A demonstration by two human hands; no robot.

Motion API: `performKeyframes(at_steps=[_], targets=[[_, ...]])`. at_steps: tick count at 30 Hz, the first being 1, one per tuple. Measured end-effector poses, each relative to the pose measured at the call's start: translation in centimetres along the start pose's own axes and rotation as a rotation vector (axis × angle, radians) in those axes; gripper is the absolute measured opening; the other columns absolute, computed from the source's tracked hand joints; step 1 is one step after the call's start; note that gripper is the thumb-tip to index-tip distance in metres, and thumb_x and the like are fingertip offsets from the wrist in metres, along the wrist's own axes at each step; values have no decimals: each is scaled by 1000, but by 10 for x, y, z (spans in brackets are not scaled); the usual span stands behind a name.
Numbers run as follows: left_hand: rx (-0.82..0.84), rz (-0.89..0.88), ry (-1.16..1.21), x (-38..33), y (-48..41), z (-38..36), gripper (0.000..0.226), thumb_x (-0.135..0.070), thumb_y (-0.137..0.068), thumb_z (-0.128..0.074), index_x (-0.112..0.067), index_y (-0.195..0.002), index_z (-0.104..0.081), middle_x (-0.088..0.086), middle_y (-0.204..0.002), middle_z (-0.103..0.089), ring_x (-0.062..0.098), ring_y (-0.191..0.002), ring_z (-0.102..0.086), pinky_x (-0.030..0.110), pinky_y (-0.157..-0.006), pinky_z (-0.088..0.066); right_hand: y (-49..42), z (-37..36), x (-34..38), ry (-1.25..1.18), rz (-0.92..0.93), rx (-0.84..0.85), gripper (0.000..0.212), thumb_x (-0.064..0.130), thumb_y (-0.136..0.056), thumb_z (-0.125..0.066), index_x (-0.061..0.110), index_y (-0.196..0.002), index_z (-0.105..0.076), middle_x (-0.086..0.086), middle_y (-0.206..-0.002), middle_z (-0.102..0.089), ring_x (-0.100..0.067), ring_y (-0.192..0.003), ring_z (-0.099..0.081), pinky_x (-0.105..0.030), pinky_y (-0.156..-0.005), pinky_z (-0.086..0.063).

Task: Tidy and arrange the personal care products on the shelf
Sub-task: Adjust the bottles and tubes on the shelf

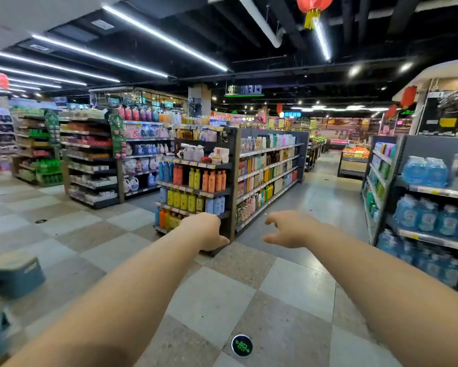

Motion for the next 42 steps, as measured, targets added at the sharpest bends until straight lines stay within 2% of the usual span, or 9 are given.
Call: performKeyframes(at_steps=[5,17,21,27,32,35,37,40,42], targets=[[54,9,17,50,-72,-18,40,-51,-84,-53,-15,-96,-63,1,-88,-62,19,-81,-60,34,-73,-55,-86,-26,17,-39,-10,62,53,47,-89,-52,21,-135,-42,-4,-134,-51,-24,-120,-50,-41,-97,-45],[42,79,66,142,-253,-70,33,-50,-84,-54,-20,-94,-62,-2,-88,-62,16,-83,-59,33,-74,-54,-305,-85,10,-106,28,132,54,48,-88,-53,24,-135,-42,-3,-133,-52,-23,-120,-51,-42,-96,-46],[30,102,47,168,-324,-80,37,-51,-84,-52,-19,-100,-61,-3,-93,-60,17,-88,-58,34,-76,-53,-386,-97,-1,-130,52,111,53,48,-87,-53,24,-134,-43,-1,-133,-52,-22,-120,-50,-44,-97,-45],[7,196,110,205,-444,-83,35,-51,-84,-51,-22,-101,-61,-3,-97,-62,14,-88,-58,28,-69,-50,-521,-96,-19,-136,117,115,54,47,-88,-51,25,-136,-41,-1,-137,-49,-23,-123,-48,-45,-99,-43],[49,273,108,244,-511,-97,37,-51,-83,-53,-20,-102,-61,-6,-90,-57,13,-83,-55,24,-62,-45,-615,-104,-13,-131,151,142,53,48,-88,-50,25,-135,-40,-2,-136,-50,-24,-120,-50,-42,-95,-45],[30,293,121,277,-559,-99,38,-51,-83,-53,-20,-104,-62,-5,-94,-60,13,-85,-57,25,-65,-47,-672,-107,-4,-124,176,134,50,47,-88,-50,26,-132,-43,-1,-133,-52,-23,-119,-52,-42,-95,-45],[34,291,128,299,-591,-103,38,-53,-82,-53,-21,-102,-62,-4,-97,-63,14,-86,-59,27,-67,-50,-711,-109,4,-111,190,123,49,46,-88,-50,26,-133,-43,0,-132,-53,-23,-118,-52,-41,-94,-45],[48,283,129,337,-643,-107,35,-52,-82,-52,-22,-96,-62,-4,-91,-63,13,-82,-59,25,-58,-44,-771,-113,18,-111,189,123,49,44,-89,-50,25,-133,-43,0,-131,-53,-22,-118,-52,-41,-95,-45],[38,273,125,367,-680,-105,34,-52,-82,-51,-21,-92,-61,-3,-87,-62,15,-81,-59,26,-59,-45,-815,-116,28,-122,176,121,50,44,-89,-50,26,-134,-42,0,-134,-52,-22,-120,-51,-42,-97,-43]])
Point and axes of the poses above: each hand's wrist, its own y-axis away from the middle knuckle, its own z-axis out of the back of the hand, x = y × z, the point moved 5 cm from there along -y, towards the middle knuckle
